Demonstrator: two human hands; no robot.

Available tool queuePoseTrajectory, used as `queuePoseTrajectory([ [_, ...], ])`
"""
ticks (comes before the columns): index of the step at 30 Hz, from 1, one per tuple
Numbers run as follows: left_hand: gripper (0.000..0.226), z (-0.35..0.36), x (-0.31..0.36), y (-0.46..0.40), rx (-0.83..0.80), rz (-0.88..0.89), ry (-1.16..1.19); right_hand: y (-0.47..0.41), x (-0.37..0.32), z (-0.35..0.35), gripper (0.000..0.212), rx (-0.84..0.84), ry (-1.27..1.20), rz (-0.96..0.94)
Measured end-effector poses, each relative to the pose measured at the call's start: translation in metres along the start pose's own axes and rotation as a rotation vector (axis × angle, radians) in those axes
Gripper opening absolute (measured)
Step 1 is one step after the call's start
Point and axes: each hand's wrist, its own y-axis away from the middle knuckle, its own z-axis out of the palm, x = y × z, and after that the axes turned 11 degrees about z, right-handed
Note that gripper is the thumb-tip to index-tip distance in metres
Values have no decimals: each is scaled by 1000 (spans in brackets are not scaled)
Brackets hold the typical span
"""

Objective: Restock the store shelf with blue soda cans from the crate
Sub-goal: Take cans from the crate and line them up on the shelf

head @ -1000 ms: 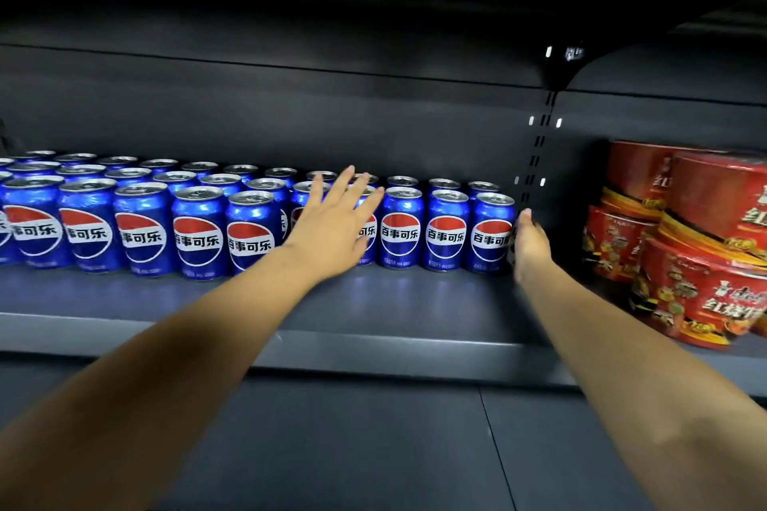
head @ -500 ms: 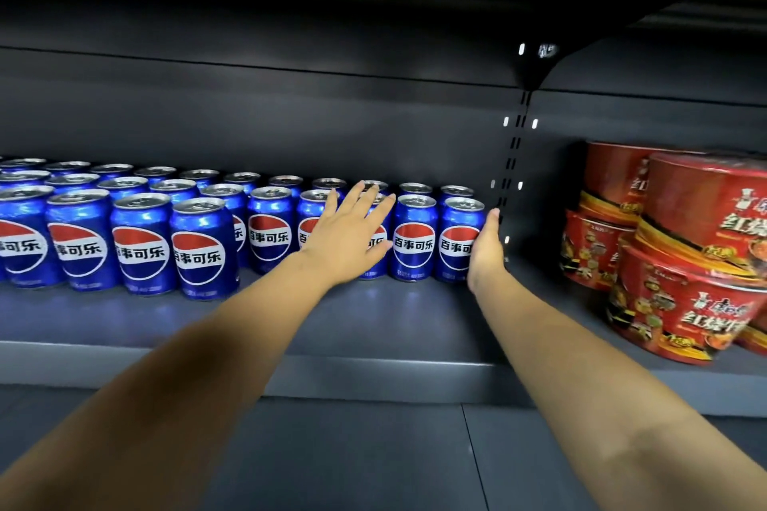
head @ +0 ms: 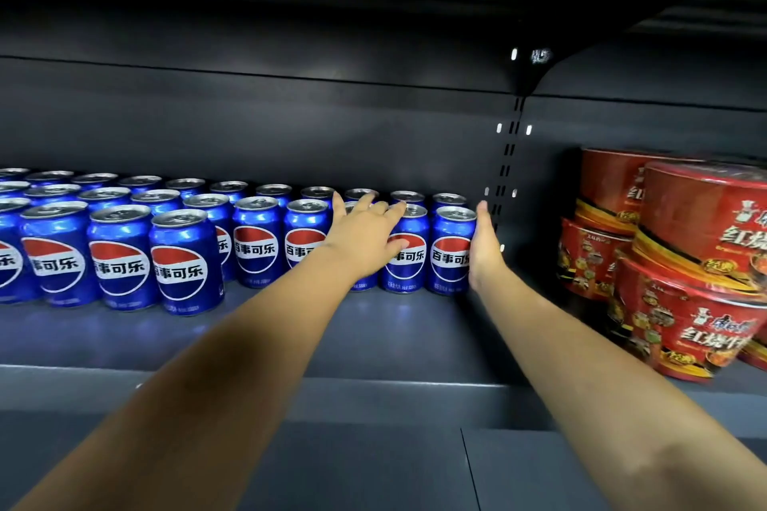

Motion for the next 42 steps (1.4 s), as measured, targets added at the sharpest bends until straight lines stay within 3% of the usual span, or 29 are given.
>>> queuePoseTrajectory([
  [5, 62, 3, -2, -3, 20, 3, 20, -5, -3, -3, 46, 14, 52, -30],
  [9, 68, 2, -2, 2, 3, 14, 65, 9, -7, -4, 50, -27, 102, -18],
  [11, 72, -1, -2, 6, -5, 33, 79, 19, -10, -2, 51, 30, 151, -43],
  [16, 68, -7, -13, 21, 77, 32, 27, 44, -10, -3, 38, 377, 565, -436],
  [22, 62, -11, -35, 64, 86, -14, -26, 79, 3, 4, 40, 388, 920, -722],
  [30, 62, -26, -60, 147, 48, -51, -55, 147, 43, 32, 48, 346, 1092, -683],
  [42, 60, -28, -84, 287, -13, -134, -48, 250, 109, 74, 51, 251, 1153, -658],
])
